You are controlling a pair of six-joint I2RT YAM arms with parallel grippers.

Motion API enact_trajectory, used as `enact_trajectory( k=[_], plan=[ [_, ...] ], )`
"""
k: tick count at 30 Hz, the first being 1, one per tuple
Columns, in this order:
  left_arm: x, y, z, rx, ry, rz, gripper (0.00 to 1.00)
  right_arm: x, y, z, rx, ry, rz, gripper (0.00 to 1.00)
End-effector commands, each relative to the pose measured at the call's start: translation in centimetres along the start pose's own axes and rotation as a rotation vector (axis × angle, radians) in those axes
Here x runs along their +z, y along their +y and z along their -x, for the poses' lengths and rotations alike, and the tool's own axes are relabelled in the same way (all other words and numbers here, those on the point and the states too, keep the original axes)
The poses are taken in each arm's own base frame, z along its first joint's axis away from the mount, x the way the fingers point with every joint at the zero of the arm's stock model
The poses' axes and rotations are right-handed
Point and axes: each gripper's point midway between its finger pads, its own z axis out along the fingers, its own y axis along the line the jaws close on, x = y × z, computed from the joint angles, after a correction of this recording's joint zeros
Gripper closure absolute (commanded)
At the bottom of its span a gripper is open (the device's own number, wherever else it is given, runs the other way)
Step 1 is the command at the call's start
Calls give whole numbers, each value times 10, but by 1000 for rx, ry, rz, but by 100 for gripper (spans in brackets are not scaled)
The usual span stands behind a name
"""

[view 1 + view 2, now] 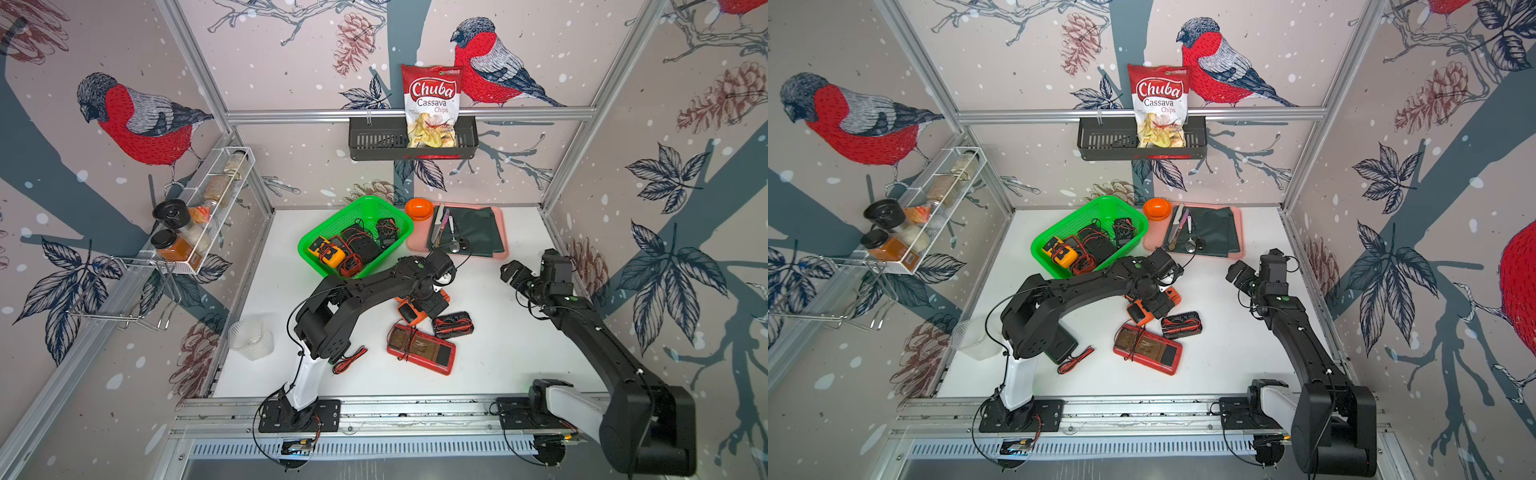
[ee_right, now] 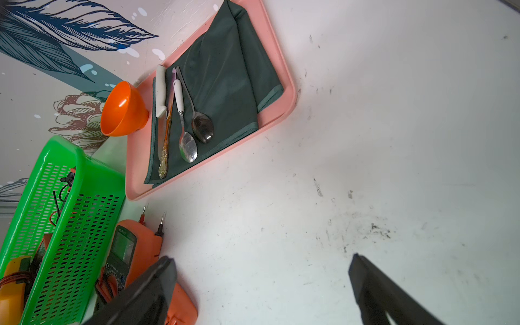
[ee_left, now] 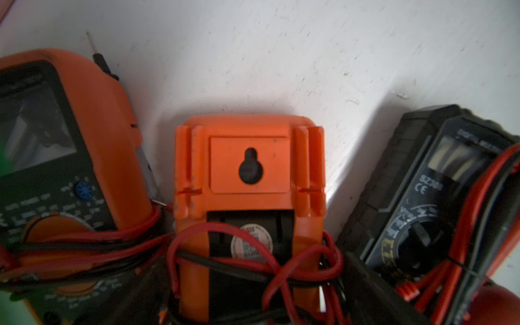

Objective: Put the multimeter into the basket
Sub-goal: Pick up the multimeter from the center of the board.

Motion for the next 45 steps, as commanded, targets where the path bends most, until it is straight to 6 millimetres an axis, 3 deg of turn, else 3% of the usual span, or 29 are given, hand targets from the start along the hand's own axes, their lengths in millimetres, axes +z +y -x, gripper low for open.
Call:
enact_trajectory(
  k=[1, 5, 12, 23, 28, 34, 38, 42, 45],
  plan=[
    [5, -2, -6, 16, 34, 6, 9, 1, 4, 5, 7, -22, 19, 0],
    [11, 0, -7, 17, 46, 23, 10, 3, 3, 3, 8, -15, 20, 0],
    [28, 11, -15, 13, 92, 88, 2, 4, 1, 1, 13, -16, 19, 0],
    [47, 17, -17, 17, 117, 124, 6, 5, 4, 1, 21, -18, 35, 0],
    [54, 15, -20, 14, 132, 115, 25, 4, 3, 1, 20, -19, 31, 0],
    [44, 15, -7, -14, 88, 110, 53, 1, 4, 5, 19, -32, 33, 0],
    [29, 17, 5, -45, 44, 123, 69, -1, 5, 8, 19, -46, 34, 0],
    [8, 21, 22, -80, -30, 143, 96, -4, 5, 11, 16, -62, 30, 0],
    [-12, 23, 36, -110, -100, 149, 100, -7, 6, 14, 14, -76, 29, 0]
  ],
)
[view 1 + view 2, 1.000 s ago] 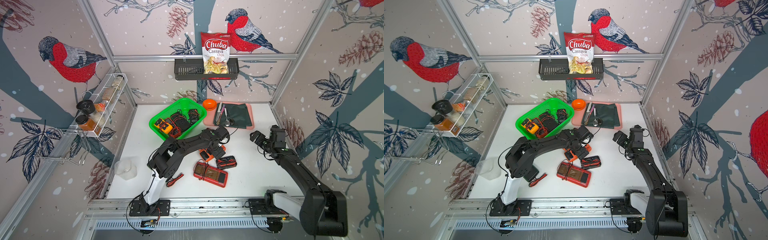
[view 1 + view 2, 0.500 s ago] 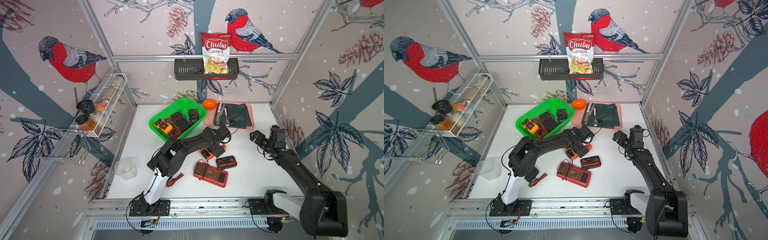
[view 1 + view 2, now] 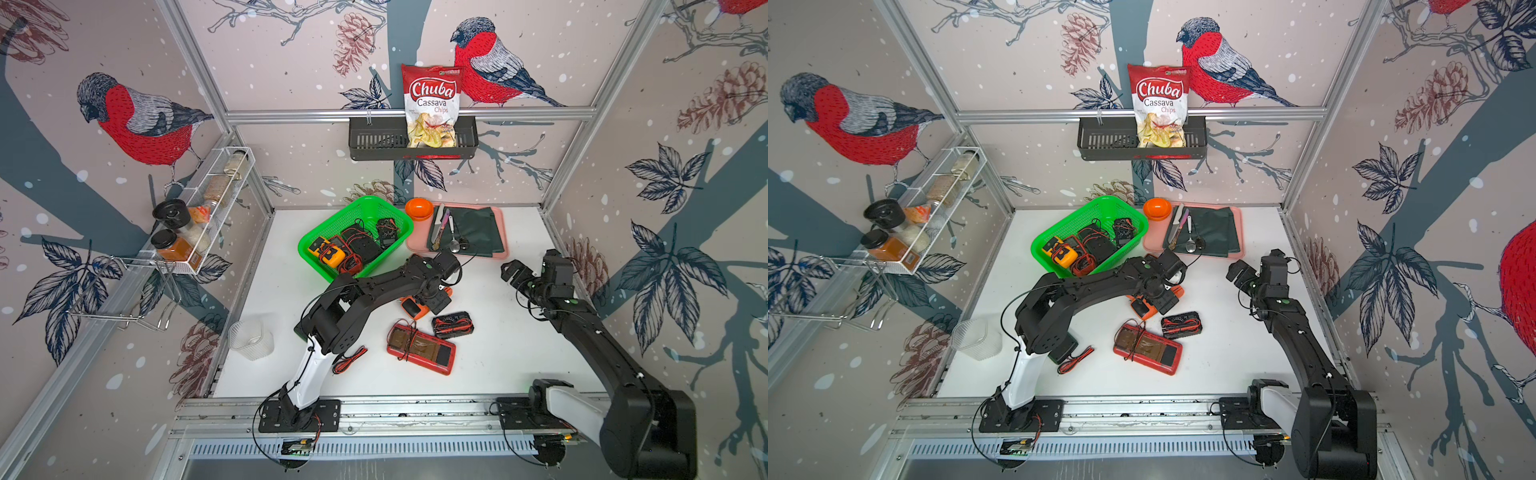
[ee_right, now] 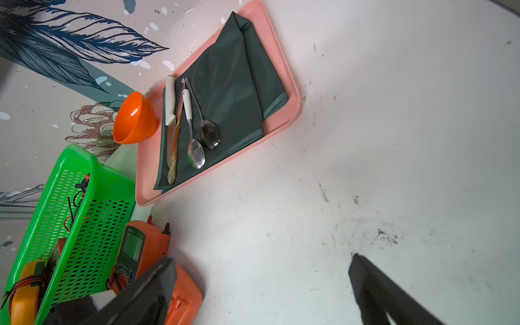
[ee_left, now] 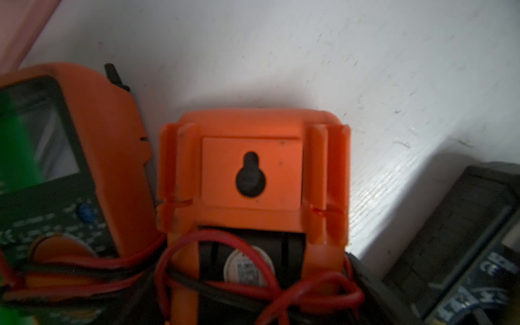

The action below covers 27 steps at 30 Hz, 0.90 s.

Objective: Put the multimeter into the basket
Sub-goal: Pick up the multimeter from the center of the board.

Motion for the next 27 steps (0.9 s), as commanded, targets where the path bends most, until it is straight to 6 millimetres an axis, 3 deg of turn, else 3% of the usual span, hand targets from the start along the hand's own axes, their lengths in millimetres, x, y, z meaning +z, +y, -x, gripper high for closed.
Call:
enact_trajectory(
  k=[1, 7, 12, 20, 27],
  plan=[
    [-26, 10, 22, -62, -104, 32, 100, -3, 2, 9, -5, -39, -2, 0],
    [-65, 19, 45, -158, -228, 40, 100, -6, 5, 14, -6, -54, 6, 0],
    [-105, 41, 60, -297, -352, 120, 100, -7, 6, 14, -7, -57, 9, 0],
    [-173, 124, 57, -650, -576, 448, 100, -7, 9, 13, -19, -52, 24, 0],
    [-184, 204, 34, -1002, -648, 533, 100, -6, 11, 9, -25, -41, 31, 0]
  ],
)
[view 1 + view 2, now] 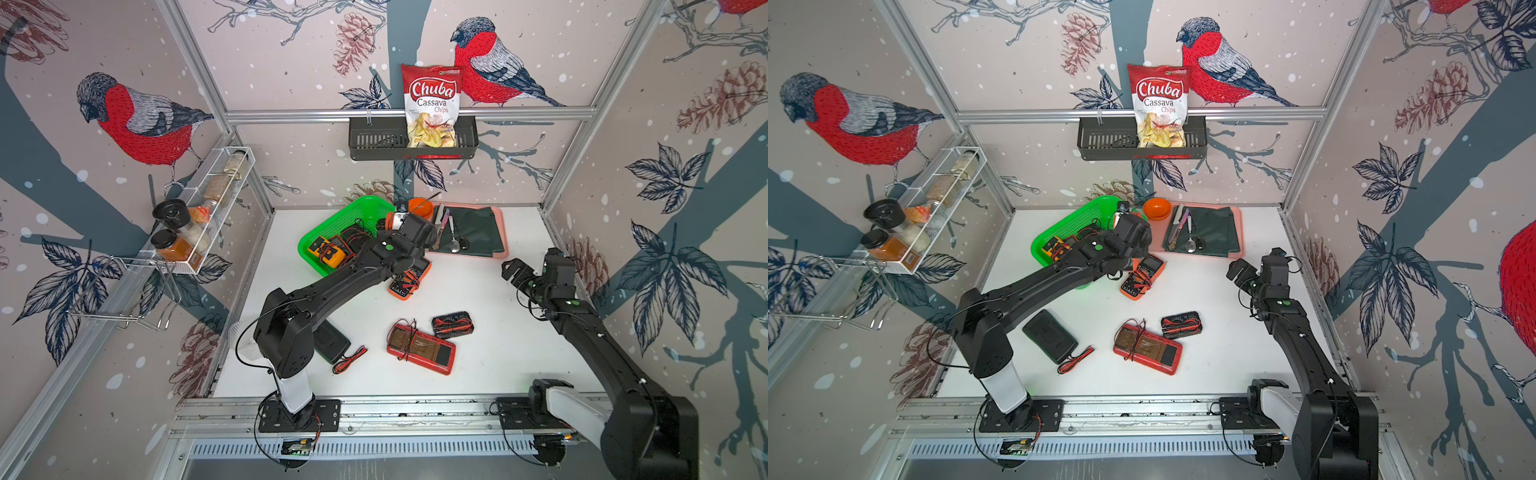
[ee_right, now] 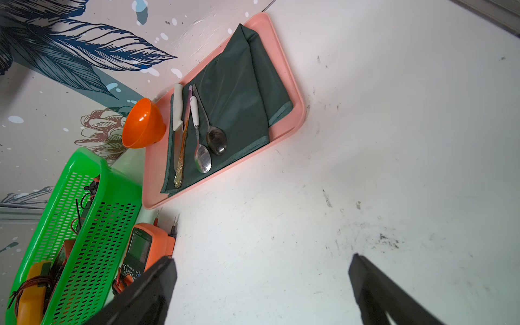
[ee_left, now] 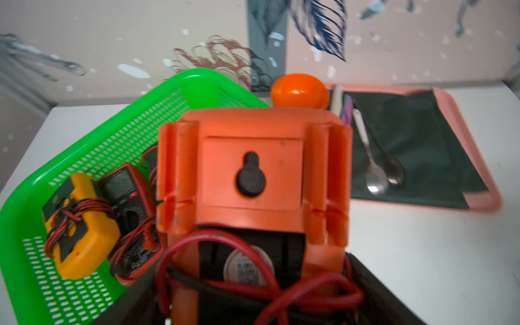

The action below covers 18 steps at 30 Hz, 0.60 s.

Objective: Put the multimeter into the basket
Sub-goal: Pick up the multimeter from the center of the board, then place the multimeter in the basket.

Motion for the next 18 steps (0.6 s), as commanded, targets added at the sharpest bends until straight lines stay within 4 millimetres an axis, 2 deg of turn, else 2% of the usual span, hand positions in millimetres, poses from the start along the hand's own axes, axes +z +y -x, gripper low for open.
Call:
enact_trajectory(
  k=[1, 4, 7, 12, 18],
  plan=[
    [9, 32, 34, -238, -109, 91, 100, -1, 5, 5, -16, -20, 17, 0],
    [28, 56, 42, -353, -112, 144, 100, -1, 7, 5, -20, -17, 23, 0],
    [50, 71, 41, -437, -78, 161, 100, 0, 8, 4, -25, -9, 25, 0],
    [85, 85, 30, -558, -5, 188, 100, 4, 10, 0, -26, 3, 31, 0],
    [120, 92, 21, -615, 39, 241, 100, 9, 14, -6, -33, 19, 42, 0]
  ],
)
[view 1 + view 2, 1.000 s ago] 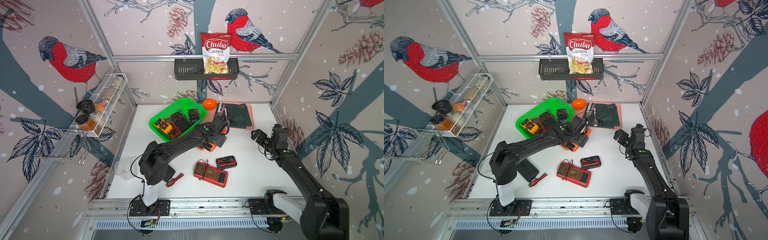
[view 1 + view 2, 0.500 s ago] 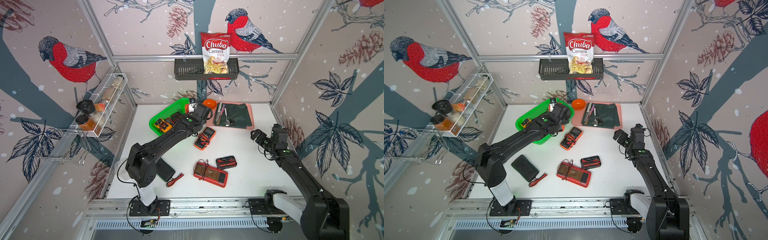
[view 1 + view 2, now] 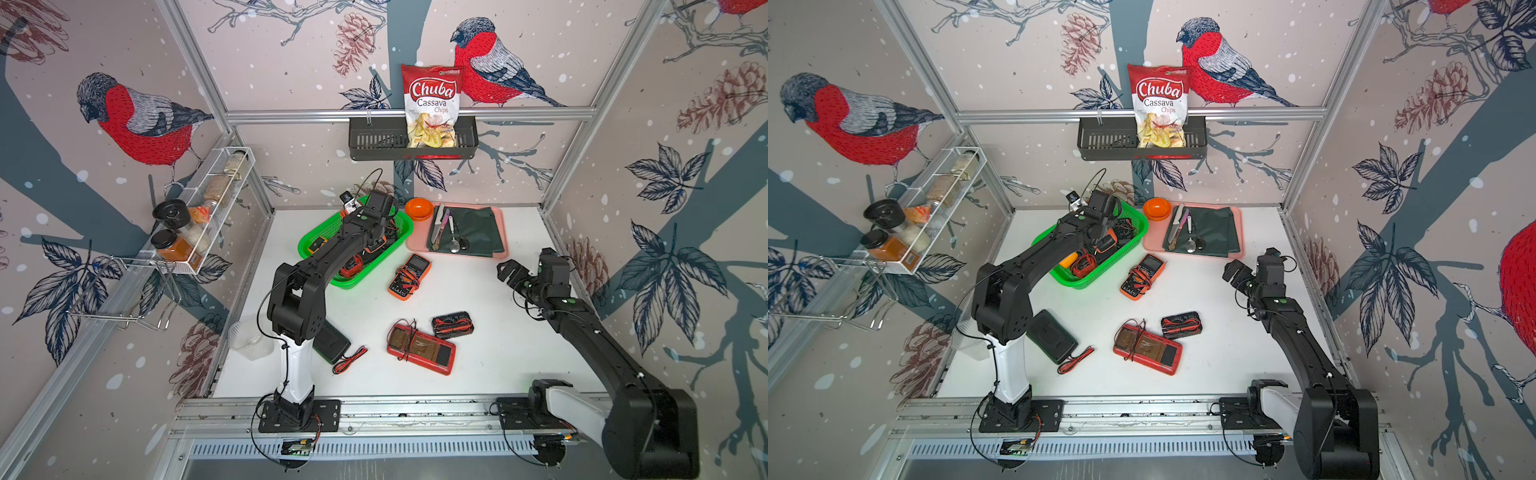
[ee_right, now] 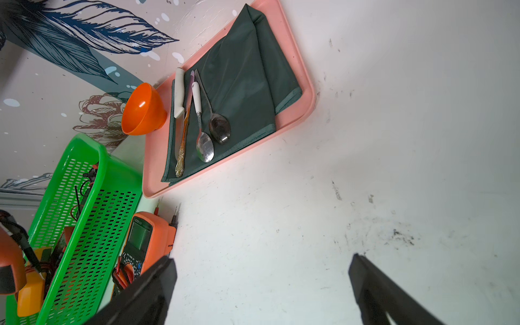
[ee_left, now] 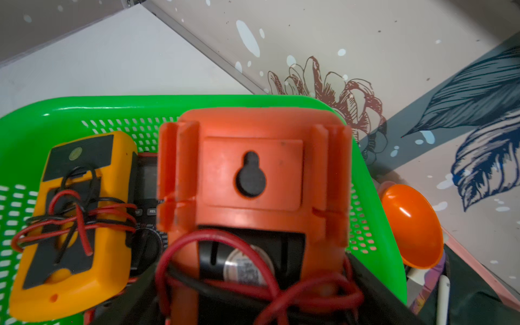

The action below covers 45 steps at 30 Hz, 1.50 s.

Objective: Put the multimeter into the basket
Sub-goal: Place the multimeter in the basket.

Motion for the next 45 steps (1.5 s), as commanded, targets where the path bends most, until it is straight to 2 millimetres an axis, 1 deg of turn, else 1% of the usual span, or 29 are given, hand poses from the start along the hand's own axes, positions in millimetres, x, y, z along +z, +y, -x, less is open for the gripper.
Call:
enact_trajectory(
  k=[1, 5, 12, 22, 27, 28, 30, 34, 35, 39, 42, 45],
  plan=[
    [12, -4, 6, -76, -4, 17, 100, 2, 8, 6, -15, -24, 27, 0],
    [30, -2, 6, -82, 4, 57, 100, 4, 9, 1, -18, -14, 29, 0],
    [47, 9, 0, -73, 16, 107, 100, 8, 9, -3, -18, -3, 28, 0],
    [67, 34, -18, -71, 65, 179, 100, 11, 11, -6, -20, 6, 35, 0],
    [81, 40, -28, -70, 95, 198, 100, 11, 11, -7, -20, 7, 35, 0],
    [83, 40, -30, -70, 101, 197, 98, 10, 12, -7, -21, 6, 37, 0],
    [89, 41, -35, -63, 118, 197, 90, 10, 12, -7, -21, 6, 38, 0],
    [96, 41, -42, -50, 143, 203, 62, 10, 14, -6, -23, 6, 42, 0],
    [96, 41, -43, -47, 146, 203, 47, 10, 14, -6, -24, 5, 42, 0],
    [94, 39, -40, -42, 145, 195, 3, 8, 15, -4, -29, 0, 37, 0],
    [88, 36, -35, -40, 140, 182, 3, 8, 16, -3, -38, -1, 38, 0],
    [77, 32, -24, -43, 127, 165, 3, 7, 18, -2, -47, -3, 39, 0]
  ],
)
